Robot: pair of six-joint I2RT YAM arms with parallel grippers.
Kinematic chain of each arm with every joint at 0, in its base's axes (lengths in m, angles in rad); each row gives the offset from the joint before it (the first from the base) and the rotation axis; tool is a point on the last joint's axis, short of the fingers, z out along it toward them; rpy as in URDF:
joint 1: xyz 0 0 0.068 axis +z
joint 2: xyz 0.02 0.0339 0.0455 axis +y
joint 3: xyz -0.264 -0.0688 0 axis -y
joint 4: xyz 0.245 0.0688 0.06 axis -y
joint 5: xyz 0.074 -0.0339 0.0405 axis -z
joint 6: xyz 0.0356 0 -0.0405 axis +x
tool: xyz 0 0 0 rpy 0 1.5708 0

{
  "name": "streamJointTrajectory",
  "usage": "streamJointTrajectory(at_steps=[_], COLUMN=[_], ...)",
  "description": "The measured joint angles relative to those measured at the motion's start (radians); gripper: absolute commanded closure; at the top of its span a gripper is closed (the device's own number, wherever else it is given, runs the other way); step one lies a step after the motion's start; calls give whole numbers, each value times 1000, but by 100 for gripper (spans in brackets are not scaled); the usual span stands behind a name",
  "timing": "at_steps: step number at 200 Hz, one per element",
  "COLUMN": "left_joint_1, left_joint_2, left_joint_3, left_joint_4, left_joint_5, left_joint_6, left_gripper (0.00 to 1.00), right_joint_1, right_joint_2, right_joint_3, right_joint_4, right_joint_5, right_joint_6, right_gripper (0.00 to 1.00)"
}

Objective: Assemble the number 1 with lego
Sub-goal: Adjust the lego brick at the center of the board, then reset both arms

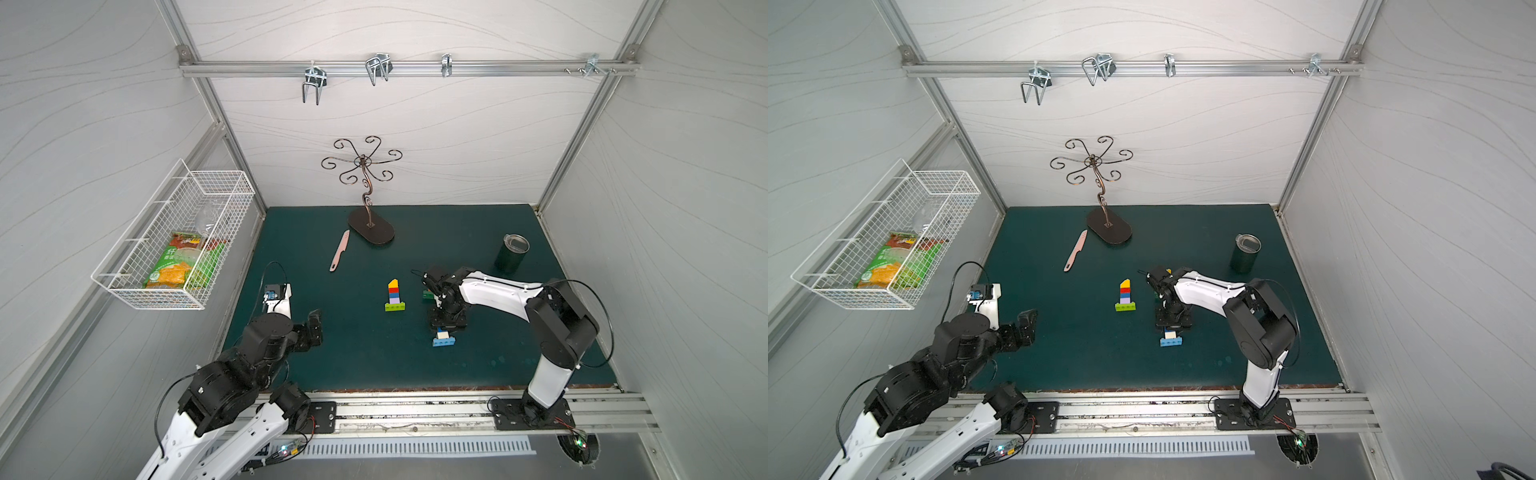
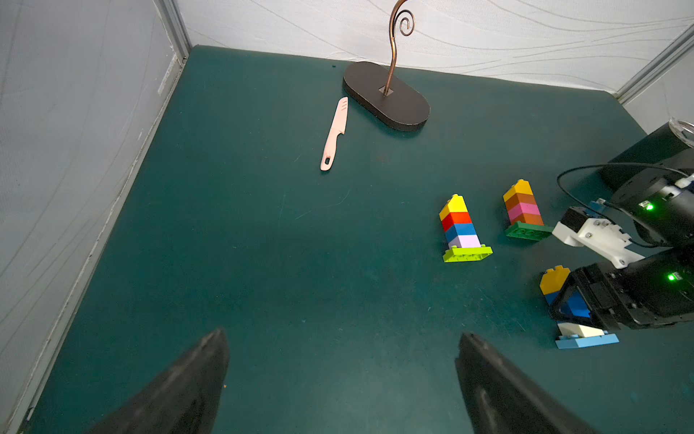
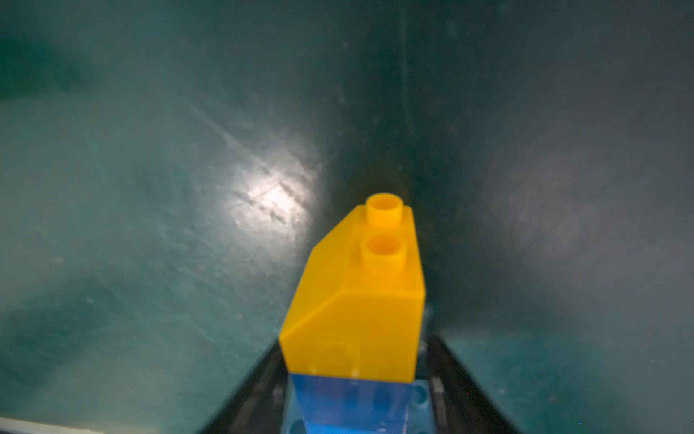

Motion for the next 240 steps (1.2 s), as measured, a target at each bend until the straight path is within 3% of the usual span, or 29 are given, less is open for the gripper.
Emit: streamJointTrajectory(at_steps=[13,39,77,113,153,195,240], left_joint_1=[0,0,0,0,32,181,285], left_joint_2=[0,2,35,160,333,503,608], left_joint_3=[0,0,-3,-45,-220,-310,-459], left_joint_4=[0,0,37,177,533,898,1203], left_joint_5=[0,9,16,-57,-203,-285,-267], left_joint_6=[0,2,-6,-9,147,317,387], left_gripper=[0,0,0,0,0,0,0], right_joint_1=[-2,-14,-53,-147,-161,-202,-360], right_joint_2=[-6,-80,-400,-793,-1092,-1154,-1100], right_joint_3=[2,2,-35,-248,-562,-786,-963], right_joint_4=[-7,-34,-32,92,375,732,1033], right_joint_5=[7,40,180,395,633,774,694], right_joint_6=[3,19,44,-14,-230,-433,-533], right_gripper=[11,7,1,1,1,1,1])
